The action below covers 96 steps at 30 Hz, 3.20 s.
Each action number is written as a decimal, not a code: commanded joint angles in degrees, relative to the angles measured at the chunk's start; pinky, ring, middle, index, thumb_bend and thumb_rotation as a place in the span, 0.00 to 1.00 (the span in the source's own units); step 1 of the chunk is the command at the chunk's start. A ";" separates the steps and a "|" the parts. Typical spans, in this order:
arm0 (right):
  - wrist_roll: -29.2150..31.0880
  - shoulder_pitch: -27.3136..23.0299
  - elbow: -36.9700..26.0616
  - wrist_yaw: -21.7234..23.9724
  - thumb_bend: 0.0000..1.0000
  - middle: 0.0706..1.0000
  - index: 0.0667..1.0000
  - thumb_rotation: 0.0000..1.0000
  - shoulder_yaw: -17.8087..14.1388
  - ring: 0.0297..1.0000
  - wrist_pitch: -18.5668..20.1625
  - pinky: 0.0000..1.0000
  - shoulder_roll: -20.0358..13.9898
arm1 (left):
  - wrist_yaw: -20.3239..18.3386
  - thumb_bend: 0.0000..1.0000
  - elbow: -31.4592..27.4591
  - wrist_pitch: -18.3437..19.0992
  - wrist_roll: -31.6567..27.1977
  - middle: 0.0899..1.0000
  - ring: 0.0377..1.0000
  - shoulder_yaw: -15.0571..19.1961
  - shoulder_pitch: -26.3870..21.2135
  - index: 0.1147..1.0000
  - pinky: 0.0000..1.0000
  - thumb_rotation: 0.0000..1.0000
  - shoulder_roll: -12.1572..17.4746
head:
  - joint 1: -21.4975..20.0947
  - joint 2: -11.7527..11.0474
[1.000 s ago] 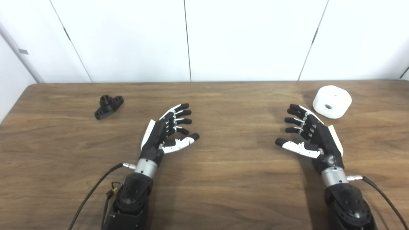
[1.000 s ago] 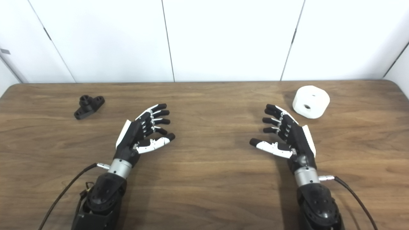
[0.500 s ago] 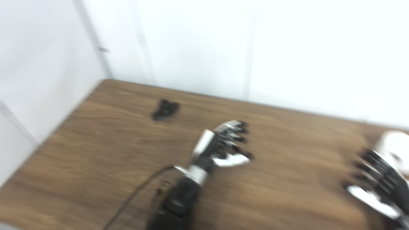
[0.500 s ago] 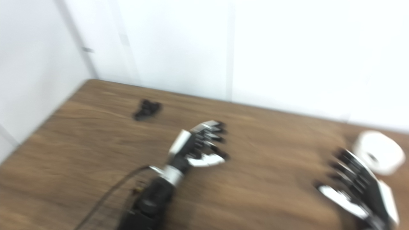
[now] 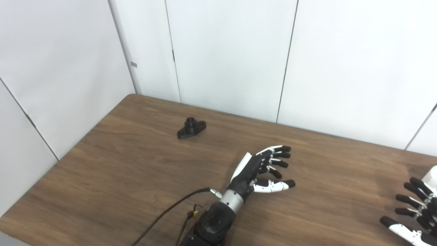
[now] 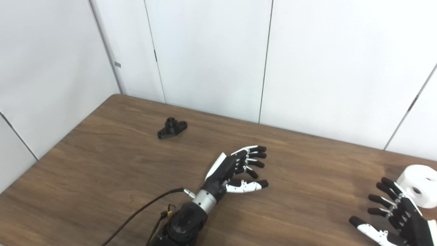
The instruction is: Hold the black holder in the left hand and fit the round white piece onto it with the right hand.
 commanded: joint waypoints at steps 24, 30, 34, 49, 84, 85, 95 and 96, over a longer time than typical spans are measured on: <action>-0.51 -1.09 -1.47 0.16 0.72 0.82 0.81 0.02 0.06 0.73 -1.17 0.59 -0.94 | -1.16 0.77 -11.81 4.45 3.74 0.66 0.62 3.92 -3.50 0.62 0.55 0.00 12.95 | -0.51 1.10; -1.01 -1.16 -0.97 0.16 0.71 0.82 0.81 0.02 0.05 0.71 -2.00 0.58 -1.16 | 0.43 0.77 -12.21 4.79 7.09 0.69 0.66 5.20 -5.83 0.66 0.55 0.00 15.11 | -0.30 1.03; -0.20 -1.02 -1.19 0.52 0.70 0.82 0.81 0.01 -0.17 0.72 -1.31 0.58 -1.14 | 1.69 0.79 -12.53 6.77 8.75 0.72 0.70 6.83 -7.38 0.68 0.60 0.00 15.77 | -0.30 1.03; -0.09 -1.11 -1.00 0.49 0.71 0.81 0.80 0.03 -0.26 0.71 -1.59 0.57 -1.23 | 5.03 0.75 -14.72 11.94 17.38 0.86 0.86 9.24 -10.20 0.70 0.75 0.00 20.09 | -0.31 1.04; 0.63 -0.49 -1.39 0.96 0.74 0.84 0.81 0.10 -0.67 0.72 -1.50 0.58 -2.10 | 6.50 0.97 -7.30 26.16 26.36 1.00 1.00 9.23 -12.72 0.82 0.98 0.29 27.83 | 0.05 1.66; 0.67 -0.50 -1.34 1.01 0.74 0.84 0.81 0.10 -0.68 0.72 -1.55 0.58 -2.13 | 6.42 0.98 -7.08 26.36 26.30 1.00 1.00 9.20 -12.71 0.82 0.98 0.30 27.99 | 0.05 1.66; 0.88 -0.40 -1.63 1.18 0.73 0.82 0.81 0.09 -0.83 0.71 -1.23 0.58 -2.24 | 6.33 0.98 -3.91 27.53 25.81 1.00 1.00 8.95 -12.90 0.79 0.99 0.28 28.62 | -0.28 1.88; 0.97 -0.38 -1.67 1.22 0.73 0.83 0.81 0.10 -0.86 0.72 -1.09 0.58 -2.26 | 6.41 0.99 -3.64 27.59 25.95 1.00 1.00 8.82 -12.93 0.78 0.99 0.29 28.64 | -0.22 1.89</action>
